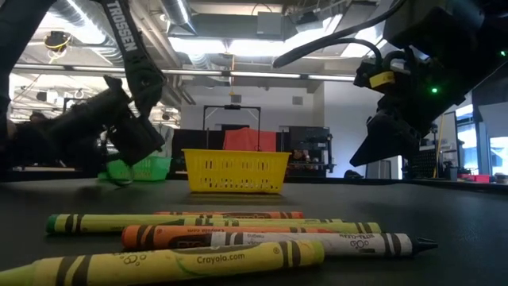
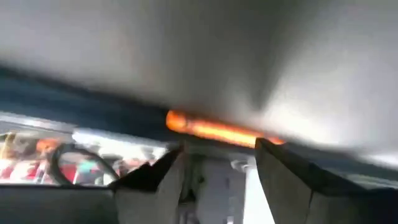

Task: Sort crayons
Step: Put the orange crayon into the green bin

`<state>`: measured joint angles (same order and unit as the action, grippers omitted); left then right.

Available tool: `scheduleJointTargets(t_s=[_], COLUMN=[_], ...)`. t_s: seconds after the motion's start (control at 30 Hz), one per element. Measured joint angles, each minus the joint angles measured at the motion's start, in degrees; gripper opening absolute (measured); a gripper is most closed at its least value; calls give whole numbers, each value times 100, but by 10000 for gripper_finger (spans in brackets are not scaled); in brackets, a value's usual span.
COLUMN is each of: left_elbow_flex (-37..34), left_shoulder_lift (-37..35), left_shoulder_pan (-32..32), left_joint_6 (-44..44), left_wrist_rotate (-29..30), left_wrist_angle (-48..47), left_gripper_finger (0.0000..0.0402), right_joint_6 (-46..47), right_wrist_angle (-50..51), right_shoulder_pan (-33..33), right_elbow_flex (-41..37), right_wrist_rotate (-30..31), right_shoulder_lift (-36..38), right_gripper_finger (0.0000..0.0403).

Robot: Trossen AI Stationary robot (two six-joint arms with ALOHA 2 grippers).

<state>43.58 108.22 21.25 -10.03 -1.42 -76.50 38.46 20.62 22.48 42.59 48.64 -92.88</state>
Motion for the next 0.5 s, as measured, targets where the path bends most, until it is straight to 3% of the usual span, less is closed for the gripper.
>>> scheduleJointTargets(t_s=[0.27,0.37,0.5], left_elbow_flex=[-18,-115,-317], left_shoulder_lift=[-150,-150,-143], left_shoulder_pan=[-247,-268,-89], left_joint_6=[-153,-128,0], left_wrist_rotate=[353,729,542], left_wrist_angle=[-40,284,481], left_gripper_finger=[178,178,178], right_joint_6=[-3,-3,-3], right_wrist_angle=[-2,-6,-14], right_shoulder_pan=[-2,-2,-2], right_elbow_flex=[0,0,0], right_wrist_rotate=[-10,-17,-32], right_shoulder_lift=[0,0,0], right_gripper_finger=[192,192,192])
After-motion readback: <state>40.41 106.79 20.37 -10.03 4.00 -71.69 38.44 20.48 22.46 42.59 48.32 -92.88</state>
